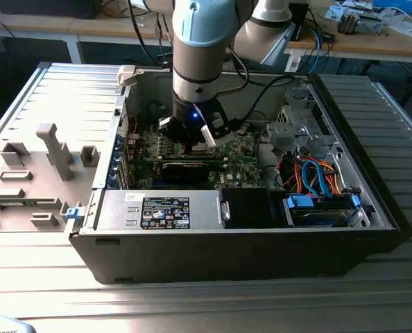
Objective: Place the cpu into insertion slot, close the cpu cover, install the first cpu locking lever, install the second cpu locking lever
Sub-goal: 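Install the second cpu locking lever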
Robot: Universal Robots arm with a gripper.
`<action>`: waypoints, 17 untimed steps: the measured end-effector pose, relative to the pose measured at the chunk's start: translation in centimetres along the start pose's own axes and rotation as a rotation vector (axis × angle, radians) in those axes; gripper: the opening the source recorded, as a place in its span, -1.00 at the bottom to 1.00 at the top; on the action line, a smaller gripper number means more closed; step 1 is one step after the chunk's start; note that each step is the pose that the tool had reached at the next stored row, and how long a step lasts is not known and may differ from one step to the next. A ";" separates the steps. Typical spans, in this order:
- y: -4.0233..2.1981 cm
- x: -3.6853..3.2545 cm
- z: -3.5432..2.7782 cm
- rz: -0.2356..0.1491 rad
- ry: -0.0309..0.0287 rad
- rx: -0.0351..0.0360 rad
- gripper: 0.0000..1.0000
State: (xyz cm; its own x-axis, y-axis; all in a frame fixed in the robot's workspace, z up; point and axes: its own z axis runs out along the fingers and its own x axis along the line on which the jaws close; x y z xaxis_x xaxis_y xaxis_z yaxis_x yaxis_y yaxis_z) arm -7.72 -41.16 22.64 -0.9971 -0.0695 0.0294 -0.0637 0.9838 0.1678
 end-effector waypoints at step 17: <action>-0.20 1.62 2.09 -0.071 0.0073 -0.0564 -0.79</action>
State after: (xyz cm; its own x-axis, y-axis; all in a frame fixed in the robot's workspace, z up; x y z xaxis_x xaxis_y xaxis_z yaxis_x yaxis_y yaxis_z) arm -9.40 -41.13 20.59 -0.9899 -0.1400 0.0226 -0.1314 0.9655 0.2249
